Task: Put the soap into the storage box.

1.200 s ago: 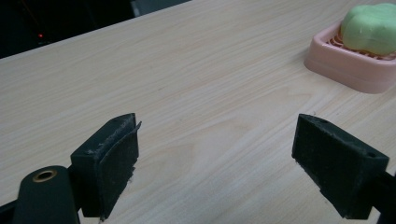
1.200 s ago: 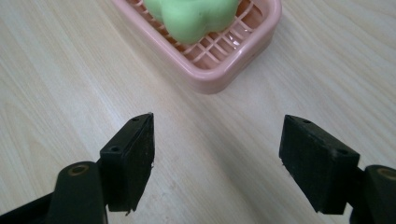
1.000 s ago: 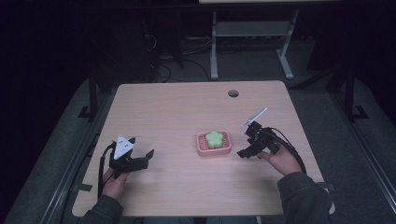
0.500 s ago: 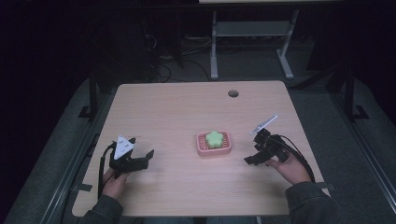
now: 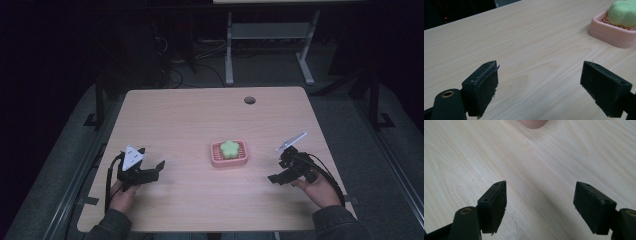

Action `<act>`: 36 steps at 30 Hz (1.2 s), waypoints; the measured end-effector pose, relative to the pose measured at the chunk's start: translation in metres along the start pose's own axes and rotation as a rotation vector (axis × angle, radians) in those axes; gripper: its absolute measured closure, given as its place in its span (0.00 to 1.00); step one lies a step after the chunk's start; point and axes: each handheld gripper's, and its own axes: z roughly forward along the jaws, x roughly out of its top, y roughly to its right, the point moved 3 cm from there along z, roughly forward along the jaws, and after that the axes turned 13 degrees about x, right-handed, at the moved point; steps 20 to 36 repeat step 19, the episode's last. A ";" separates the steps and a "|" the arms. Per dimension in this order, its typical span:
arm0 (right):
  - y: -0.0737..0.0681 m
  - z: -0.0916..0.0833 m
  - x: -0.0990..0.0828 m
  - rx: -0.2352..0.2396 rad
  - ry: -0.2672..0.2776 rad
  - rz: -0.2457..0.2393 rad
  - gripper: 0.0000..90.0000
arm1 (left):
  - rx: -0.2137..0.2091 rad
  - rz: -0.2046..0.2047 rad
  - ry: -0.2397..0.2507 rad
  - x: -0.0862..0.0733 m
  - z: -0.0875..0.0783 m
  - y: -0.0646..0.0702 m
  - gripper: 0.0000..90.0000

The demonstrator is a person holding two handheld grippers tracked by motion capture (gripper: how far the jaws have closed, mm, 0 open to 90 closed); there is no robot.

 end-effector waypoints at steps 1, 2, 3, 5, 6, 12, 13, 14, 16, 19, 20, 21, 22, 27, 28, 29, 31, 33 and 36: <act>0.000 0.000 -0.003 -0.001 0.004 0.003 0.29 | 0.000 0.001 -0.001 0.000 0.000 0.000 0.16; 0.000 -0.001 -0.004 -0.002 0.003 0.003 0.29 | 0.000 0.002 -0.001 0.000 0.000 0.000 0.16; 0.000 -0.001 -0.007 -0.004 0.007 0.004 0.29 | 0.000 0.003 -0.002 0.000 0.001 0.000 0.16; -0.001 -0.003 -0.011 -0.003 0.018 0.010 0.29 | 0.000 0.009 -0.004 -0.001 0.001 0.001 0.16; -0.002 -0.003 -0.014 -0.003 0.021 0.011 0.29 | -0.001 0.010 -0.007 -0.001 0.001 0.001 0.16; -0.007 -0.006 -0.026 -0.010 0.041 0.015 0.29 | -0.003 0.018 -0.012 -0.002 0.002 0.002 0.16; -0.008 -0.007 -0.027 -0.012 0.049 0.014 0.29 | -0.004 0.019 -0.012 -0.002 0.002 0.002 0.16; -0.009 -0.008 -0.029 -0.014 0.056 0.012 0.29 | -0.003 0.020 -0.014 -0.002 0.002 0.003 0.16; -0.012 -0.009 -0.032 -0.015 0.078 0.010 0.29 | -0.003 0.023 -0.016 -0.003 0.003 0.003 0.16; -0.016 -0.008 -0.038 -0.027 0.097 0.007 0.29 | -0.003 0.025 -0.017 -0.003 0.004 0.004 0.16; -0.016 -0.008 -0.038 -0.027 0.097 0.007 0.29 | -0.003 0.025 -0.017 -0.003 0.004 0.004 0.16; -0.016 -0.008 -0.038 -0.027 0.097 0.007 0.29 | -0.003 0.025 -0.017 -0.003 0.004 0.004 0.16; -0.016 -0.008 -0.038 -0.027 0.097 0.007 0.29 | -0.003 0.025 -0.017 -0.003 0.004 0.004 0.16; -0.016 -0.008 -0.038 -0.027 0.097 0.007 0.29 | -0.003 0.025 -0.017 -0.003 0.004 0.004 0.16; -0.016 -0.008 -0.038 -0.027 0.097 0.007 0.29 | -0.003 0.025 -0.017 -0.003 0.004 0.004 0.16; -0.016 -0.008 -0.038 -0.027 0.097 0.007 0.29 | -0.003 0.025 -0.017 -0.003 0.004 0.004 0.16; -0.016 -0.008 -0.038 -0.027 0.097 0.007 0.29 | -0.003 0.025 -0.017 -0.003 0.004 0.004 0.16; -0.016 -0.008 -0.038 -0.027 0.097 0.007 0.29 | -0.003 0.025 -0.017 -0.003 0.004 0.004 0.16; -0.016 -0.008 -0.038 -0.027 0.097 0.007 0.29 | -0.003 0.025 -0.017 -0.003 0.004 0.004 0.16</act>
